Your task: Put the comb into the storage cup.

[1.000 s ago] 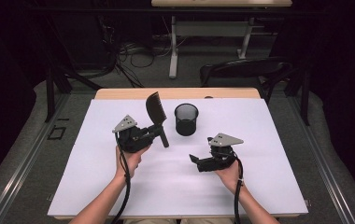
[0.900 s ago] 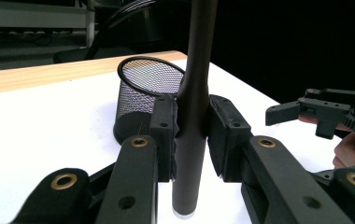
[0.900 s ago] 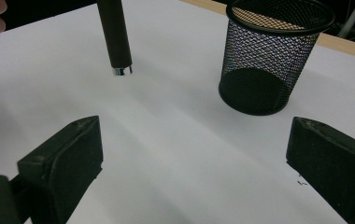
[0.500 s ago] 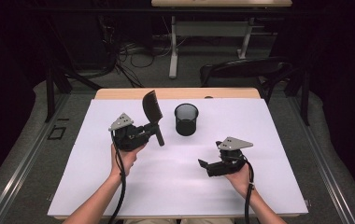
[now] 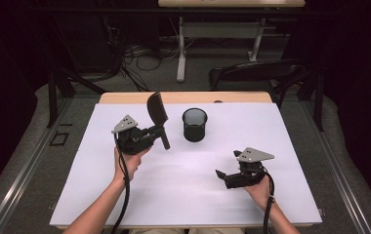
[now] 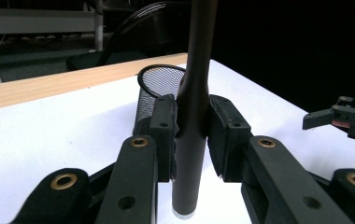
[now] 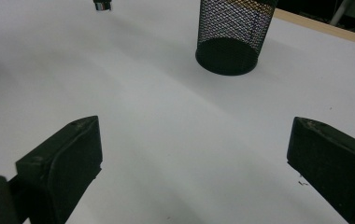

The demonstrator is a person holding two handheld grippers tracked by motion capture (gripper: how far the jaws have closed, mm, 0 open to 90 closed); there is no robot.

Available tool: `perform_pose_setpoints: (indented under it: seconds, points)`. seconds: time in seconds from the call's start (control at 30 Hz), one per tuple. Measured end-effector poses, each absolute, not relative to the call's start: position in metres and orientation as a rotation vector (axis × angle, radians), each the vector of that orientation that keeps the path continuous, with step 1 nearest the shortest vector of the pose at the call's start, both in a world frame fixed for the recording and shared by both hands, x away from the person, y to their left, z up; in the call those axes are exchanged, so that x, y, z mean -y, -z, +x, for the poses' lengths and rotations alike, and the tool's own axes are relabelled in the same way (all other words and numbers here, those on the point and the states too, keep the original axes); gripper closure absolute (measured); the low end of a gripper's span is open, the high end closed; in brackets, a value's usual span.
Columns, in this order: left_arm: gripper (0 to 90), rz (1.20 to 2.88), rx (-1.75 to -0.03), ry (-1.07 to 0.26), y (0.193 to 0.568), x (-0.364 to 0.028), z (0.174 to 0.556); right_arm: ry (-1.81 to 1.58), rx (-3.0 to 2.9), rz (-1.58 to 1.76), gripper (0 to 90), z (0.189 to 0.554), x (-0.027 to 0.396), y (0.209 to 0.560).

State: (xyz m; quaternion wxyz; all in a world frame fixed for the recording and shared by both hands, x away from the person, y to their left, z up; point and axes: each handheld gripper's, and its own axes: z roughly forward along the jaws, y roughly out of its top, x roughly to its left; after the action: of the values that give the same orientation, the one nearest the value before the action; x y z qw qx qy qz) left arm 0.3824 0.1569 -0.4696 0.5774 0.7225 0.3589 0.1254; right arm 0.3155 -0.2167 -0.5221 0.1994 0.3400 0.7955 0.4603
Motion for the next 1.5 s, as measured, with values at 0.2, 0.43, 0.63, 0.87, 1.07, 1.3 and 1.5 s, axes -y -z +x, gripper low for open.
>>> perform_pose_setpoints:
  seconds: [0.2, 0.43, 0.63, 0.87, 1.07, 1.3, 1.5]
  points:
    - [72.8, 1.686, -0.842, -0.306, 0.464, -0.159, 0.388, -1.289, -2.212, 0.960, 3.0, 0.315, 0.221, 0.523]
    - [72.8, 1.678, -0.851, -0.309, 0.461, -0.161, 0.394, -1.291, -2.220, 0.962, 3.0, 0.316, 0.222, 0.524]
    - [72.8, 1.676, -0.851, -0.309, 0.456, -0.160, 0.399, -1.291, -2.216, 0.955, 3.0, 0.315, 0.223, 0.523]
    - [72.7, 1.670, -0.848, -0.315, 0.448, -0.157, 0.404, -1.287, -2.219, 0.956, 3.1, 0.315, 0.223, 0.524]
    - [72.7, 1.669, -0.847, -0.321, 0.442, -0.156, 0.411, -1.283, -2.218, 0.951, 3.2, 0.315, 0.223, 0.524]
    - [72.8, 1.663, -0.850, -0.329, 0.434, -0.154, 0.417, -1.282, -2.219, 0.951, 3.1, 0.316, 0.224, 0.524]
    - [72.7, 1.654, -0.847, -0.331, 0.429, -0.152, 0.422, -1.280, -2.217, 0.948, 3.1, 0.316, 0.224, 0.525]
